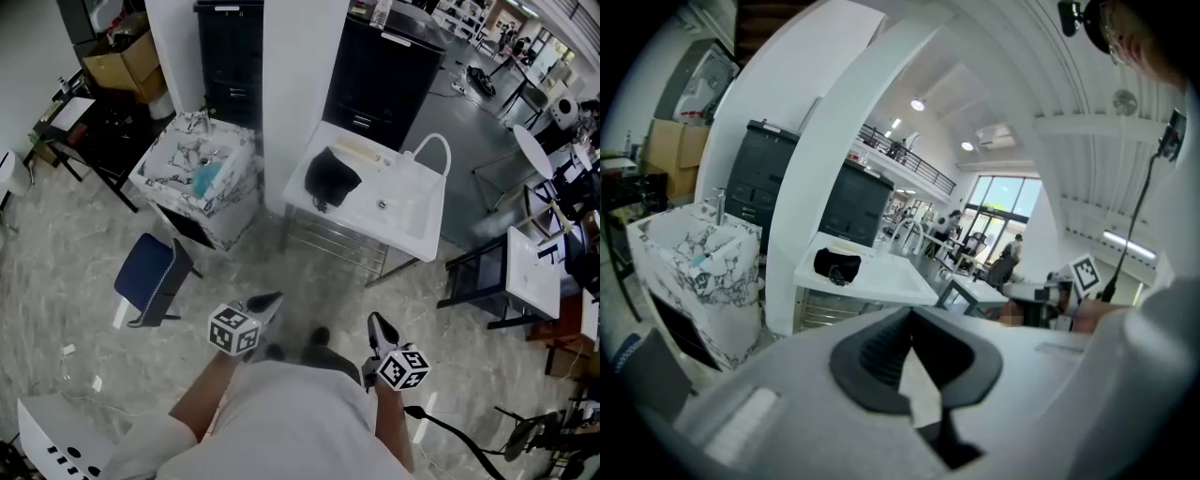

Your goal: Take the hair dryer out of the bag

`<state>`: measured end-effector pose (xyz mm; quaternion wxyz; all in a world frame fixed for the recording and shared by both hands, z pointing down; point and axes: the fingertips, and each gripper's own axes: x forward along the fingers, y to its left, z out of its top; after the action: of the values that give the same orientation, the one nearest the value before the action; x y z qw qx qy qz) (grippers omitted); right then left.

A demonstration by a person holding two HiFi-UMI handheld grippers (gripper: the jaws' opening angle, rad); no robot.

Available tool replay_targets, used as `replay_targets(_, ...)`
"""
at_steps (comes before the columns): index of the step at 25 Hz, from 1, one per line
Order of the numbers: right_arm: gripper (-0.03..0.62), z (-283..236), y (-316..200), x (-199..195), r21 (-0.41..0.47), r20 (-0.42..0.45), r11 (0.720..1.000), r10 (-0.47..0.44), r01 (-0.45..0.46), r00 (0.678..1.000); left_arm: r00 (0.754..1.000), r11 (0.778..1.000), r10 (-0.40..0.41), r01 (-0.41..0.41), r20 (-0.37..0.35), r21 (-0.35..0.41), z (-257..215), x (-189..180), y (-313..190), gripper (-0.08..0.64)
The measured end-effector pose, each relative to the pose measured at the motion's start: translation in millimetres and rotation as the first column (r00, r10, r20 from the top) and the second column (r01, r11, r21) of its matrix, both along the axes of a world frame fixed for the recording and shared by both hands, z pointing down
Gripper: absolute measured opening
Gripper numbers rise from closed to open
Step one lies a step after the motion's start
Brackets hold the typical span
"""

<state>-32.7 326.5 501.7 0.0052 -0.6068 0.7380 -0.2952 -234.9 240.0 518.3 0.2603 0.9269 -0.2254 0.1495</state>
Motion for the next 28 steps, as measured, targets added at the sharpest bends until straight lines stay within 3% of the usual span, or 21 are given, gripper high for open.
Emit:
replay_targets(7, 0.005, 6.3, -24.3, 6.8, -0.007, -0.004, 1.000, -0.026, 0.026, 1.000, 1.000, 1.000, -0.021, 0.021, 0.006, -0.004, 6.7, 4.2, -17.2, 0.000)
replay_targets(15, 0.005, 17.7, -89.4, 15.5, -0.008, 0.025, 0.995, -0.103, 0.104, 0.994, 0.996, 0.996, -0.087, 0.088, 0.033, -0.008, 8.5, 13.8, -62.9, 0.000)
replay_targets(28, 0.005, 23.6, -197.4, 86.5, -0.031, 0.044, 0.982, -0.183, 0.184, 0.982, 0.985, 0.987, -0.158, 0.159, 0.064, -0.021, 11.6, 78.2, -157.0, 0.000)
